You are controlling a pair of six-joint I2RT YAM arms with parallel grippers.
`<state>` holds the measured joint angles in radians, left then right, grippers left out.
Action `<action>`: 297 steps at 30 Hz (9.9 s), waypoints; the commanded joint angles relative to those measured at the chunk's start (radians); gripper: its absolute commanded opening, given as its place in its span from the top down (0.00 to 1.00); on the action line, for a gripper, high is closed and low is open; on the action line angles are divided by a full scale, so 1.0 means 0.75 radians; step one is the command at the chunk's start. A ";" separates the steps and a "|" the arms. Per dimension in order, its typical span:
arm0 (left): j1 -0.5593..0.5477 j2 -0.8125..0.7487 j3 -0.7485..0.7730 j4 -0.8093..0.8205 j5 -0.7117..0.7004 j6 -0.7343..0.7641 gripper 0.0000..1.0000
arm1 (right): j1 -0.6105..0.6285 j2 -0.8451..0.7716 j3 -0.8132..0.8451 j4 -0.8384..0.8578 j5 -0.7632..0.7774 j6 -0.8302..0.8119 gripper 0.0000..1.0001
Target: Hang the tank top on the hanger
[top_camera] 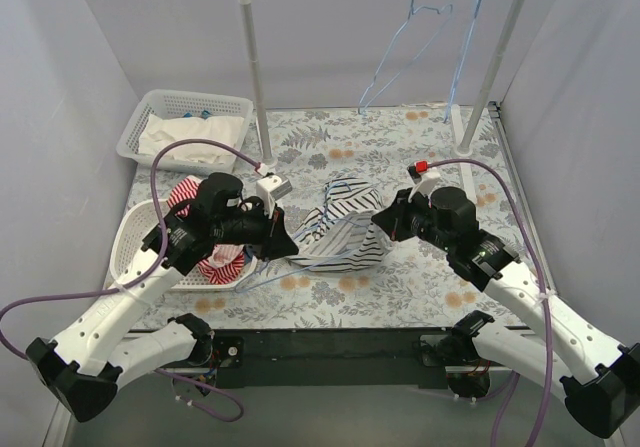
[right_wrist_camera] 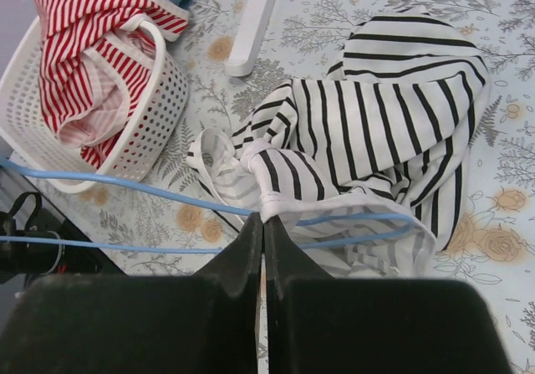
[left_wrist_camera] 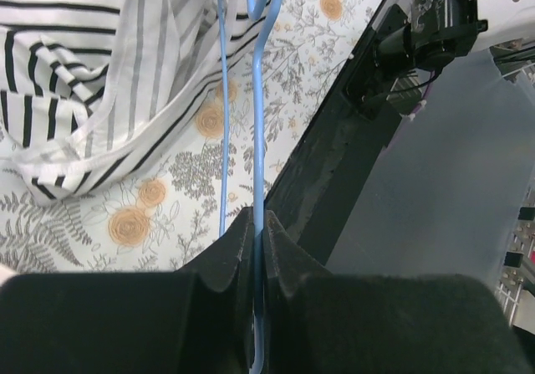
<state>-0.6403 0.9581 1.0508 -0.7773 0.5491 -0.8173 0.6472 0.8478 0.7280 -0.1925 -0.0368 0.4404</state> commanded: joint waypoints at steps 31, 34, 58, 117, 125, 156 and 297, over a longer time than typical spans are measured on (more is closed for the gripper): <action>-0.087 0.452 -0.334 1.270 0.233 -0.274 1.00 | -0.020 -0.206 0.070 -0.084 0.015 -0.178 0.35; -0.091 0.496 -0.299 1.235 0.227 -0.274 1.00 | -0.018 -0.181 0.048 0.035 -0.043 -0.186 0.35; -0.130 0.555 -0.200 1.047 0.023 -0.391 0.72 | 0.352 0.093 -0.101 0.367 0.675 -0.221 0.99; -0.114 0.238 -0.548 0.684 -0.783 -0.759 1.00 | 0.420 -0.012 -0.061 0.109 1.125 -0.127 0.99; -0.114 0.022 -0.681 0.734 -0.699 -0.802 1.00 | 0.420 0.048 -0.046 0.101 1.176 -0.088 0.99; -0.114 0.044 -0.047 0.423 -0.701 -0.553 1.00 | 0.420 0.277 0.467 0.238 1.223 -0.399 0.99; -0.114 0.124 0.352 -0.027 -0.215 0.128 0.66 | 0.536 0.344 0.817 0.005 0.624 -0.514 0.99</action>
<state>-0.7265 1.0439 1.3392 -0.7921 0.3832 -0.7448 1.0477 1.1206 1.3392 -0.2615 0.4412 0.0425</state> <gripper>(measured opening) 0.419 0.154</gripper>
